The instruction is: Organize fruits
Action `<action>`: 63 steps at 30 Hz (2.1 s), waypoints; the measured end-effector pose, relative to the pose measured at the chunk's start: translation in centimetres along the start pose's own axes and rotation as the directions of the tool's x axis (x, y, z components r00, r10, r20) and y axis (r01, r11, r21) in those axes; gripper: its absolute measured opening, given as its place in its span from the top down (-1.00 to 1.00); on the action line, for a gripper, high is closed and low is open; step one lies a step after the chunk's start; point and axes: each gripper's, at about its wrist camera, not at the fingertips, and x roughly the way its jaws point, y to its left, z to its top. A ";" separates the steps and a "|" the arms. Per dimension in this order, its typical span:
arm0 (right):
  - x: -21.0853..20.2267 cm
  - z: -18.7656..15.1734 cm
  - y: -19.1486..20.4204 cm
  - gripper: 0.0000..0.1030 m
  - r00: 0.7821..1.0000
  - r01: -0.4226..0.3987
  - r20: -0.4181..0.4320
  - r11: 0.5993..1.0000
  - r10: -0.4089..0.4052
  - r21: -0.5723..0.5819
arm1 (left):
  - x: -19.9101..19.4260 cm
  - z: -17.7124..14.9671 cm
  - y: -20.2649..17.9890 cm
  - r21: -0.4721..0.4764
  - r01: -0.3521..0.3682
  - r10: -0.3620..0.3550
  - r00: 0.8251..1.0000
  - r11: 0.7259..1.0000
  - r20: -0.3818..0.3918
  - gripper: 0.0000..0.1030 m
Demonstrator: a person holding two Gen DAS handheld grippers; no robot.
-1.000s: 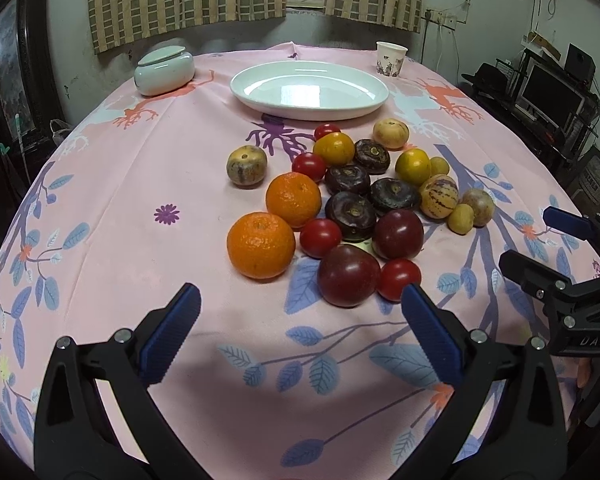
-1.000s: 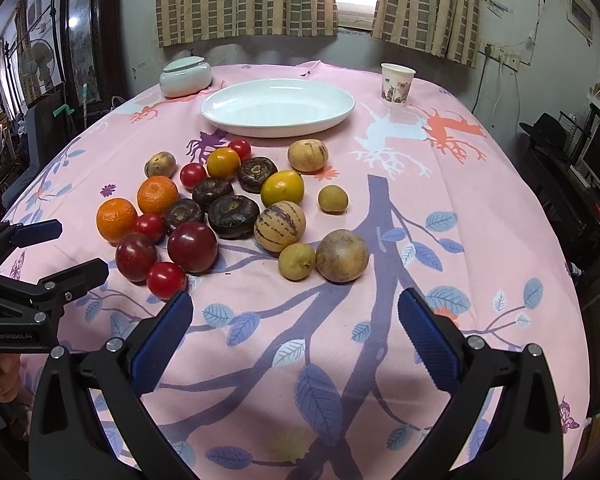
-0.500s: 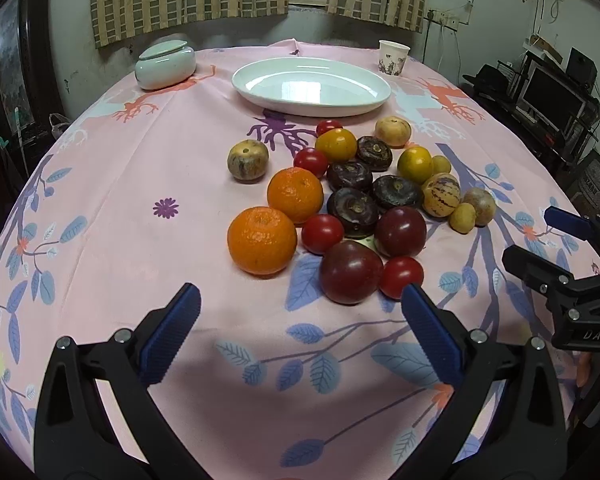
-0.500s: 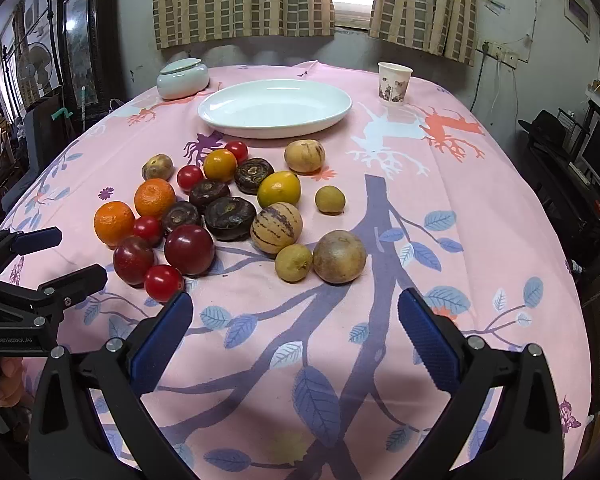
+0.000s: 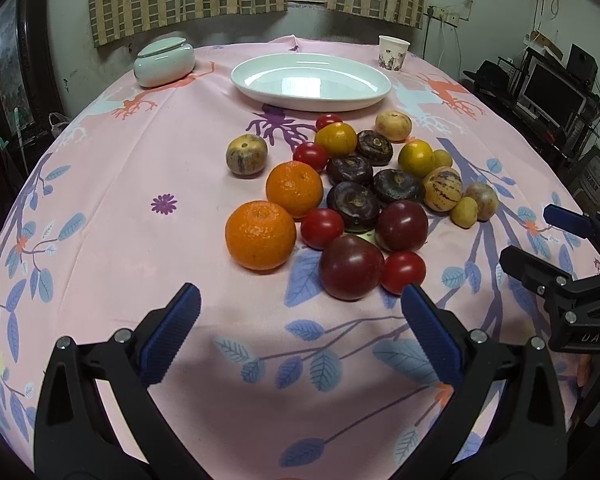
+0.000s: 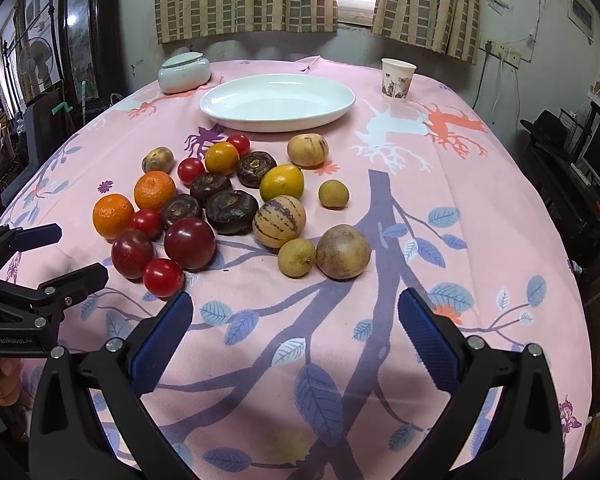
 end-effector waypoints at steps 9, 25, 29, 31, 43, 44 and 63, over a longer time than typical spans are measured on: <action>0.1 0.0 0.0 -0.97 1.000 -0.001 -0.003 1.000 0.001 0.001 | 0.1 0.0 -0.1 0.002 0.000 0.000 1.000 1.000 -0.002 -0.96; 0.6 -0.3 -0.5 -0.97 1.000 -0.011 -0.013 1.000 0.011 0.026 | 0.1 -0.1 0.1 0.001 0.004 -0.004 1.000 1.000 0.001 -0.96; 0.6 -0.3 -0.6 -0.97 1.000 -0.012 -0.013 1.000 0.012 0.027 | 0.2 0.0 0.8 0.040 0.007 -0.007 1.000 0.999 -0.001 -0.96; 0.6 -0.3 -0.6 -0.97 1.000 -0.012 -0.014 1.000 0.012 0.028 | 0.4 0.1 1.6 0.068 0.001 -0.001 1.000 0.998 0.000 -0.96; 1.3 0.0 -1.7 -0.97 0.999 -0.038 -0.023 0.998 0.040 0.051 | 2.4 1.8 3.0 0.156 -0.053 0.054 0.999 0.986 -0.001 -0.96; 1.3 0.1 -1.9 -0.97 0.999 -0.039 -0.023 0.998 0.040 0.053 | 2.8 1.9 2.9 0.161 -0.058 0.061 0.998 0.985 -0.010 -0.96; 2.5 2.2 -4.8 -0.97 0.993 0.074 -0.086 0.997 -0.076 -0.020 | 5.7 3.0 3.1 0.125 0.079 -0.071 0.995 0.989 -0.064 0.13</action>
